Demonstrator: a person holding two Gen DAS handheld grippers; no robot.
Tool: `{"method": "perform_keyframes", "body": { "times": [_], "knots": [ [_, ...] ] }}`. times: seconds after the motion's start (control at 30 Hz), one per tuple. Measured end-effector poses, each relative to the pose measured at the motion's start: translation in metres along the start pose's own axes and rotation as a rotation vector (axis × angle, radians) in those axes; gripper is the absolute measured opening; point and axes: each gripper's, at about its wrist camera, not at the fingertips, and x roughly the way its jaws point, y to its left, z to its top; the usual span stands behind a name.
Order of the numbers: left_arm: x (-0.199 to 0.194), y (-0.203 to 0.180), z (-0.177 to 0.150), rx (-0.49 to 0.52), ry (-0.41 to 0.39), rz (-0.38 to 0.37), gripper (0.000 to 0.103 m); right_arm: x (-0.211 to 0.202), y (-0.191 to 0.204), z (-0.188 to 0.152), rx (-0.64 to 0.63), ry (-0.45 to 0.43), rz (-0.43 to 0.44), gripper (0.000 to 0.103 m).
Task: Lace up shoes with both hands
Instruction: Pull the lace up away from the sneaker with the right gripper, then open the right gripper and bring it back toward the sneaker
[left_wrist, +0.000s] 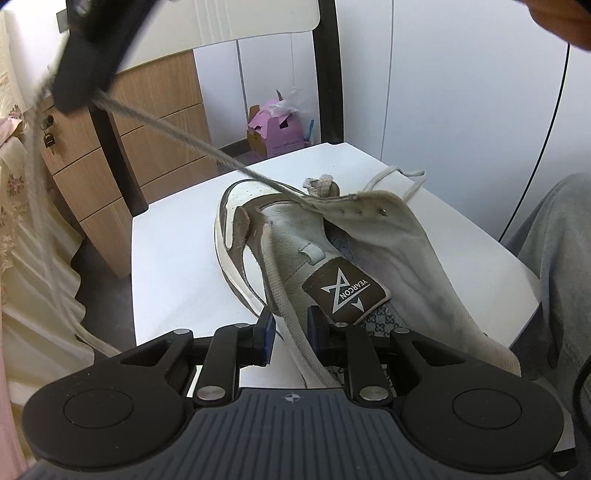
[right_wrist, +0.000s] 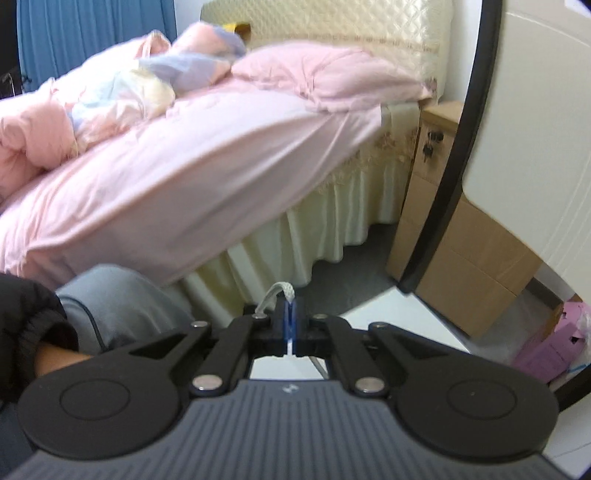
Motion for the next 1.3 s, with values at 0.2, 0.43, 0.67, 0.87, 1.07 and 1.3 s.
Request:
{"method": "perform_keyframes", "body": {
  "times": [0.2, 0.43, 0.67, 0.87, 1.07, 1.3],
  "knots": [
    [0.001, 0.000, -0.001, -0.008, -0.001, -0.009, 0.021, -0.023, -0.034, -0.016, 0.247, -0.084, -0.001, 0.087],
    [0.000, 0.000, -0.002, -0.002, -0.006, -0.009, 0.021, -0.045, -0.048, -0.056, 0.429, -0.201, 0.003, 0.088],
    [0.001, 0.000, -0.003, 0.005, -0.008, -0.012, 0.021, -0.055, -0.016, -0.087, 0.294, -0.351, -0.136, 0.103],
    [0.001, 0.000, -0.002, 0.016, -0.006, -0.017, 0.021, -0.031, -0.007, -0.109, 0.203, -0.259, -0.343, 0.103],
    [0.002, 0.000, -0.002, 0.014, -0.008, -0.014, 0.021, -0.019, -0.012, -0.126, 0.170, -0.185, -0.424, 0.103],
    [0.001, -0.002, -0.003, 0.004, -0.012, -0.006, 0.021, -0.025, -0.011, -0.135, 0.128, -0.233, -0.451, 0.103]
  ]
}}
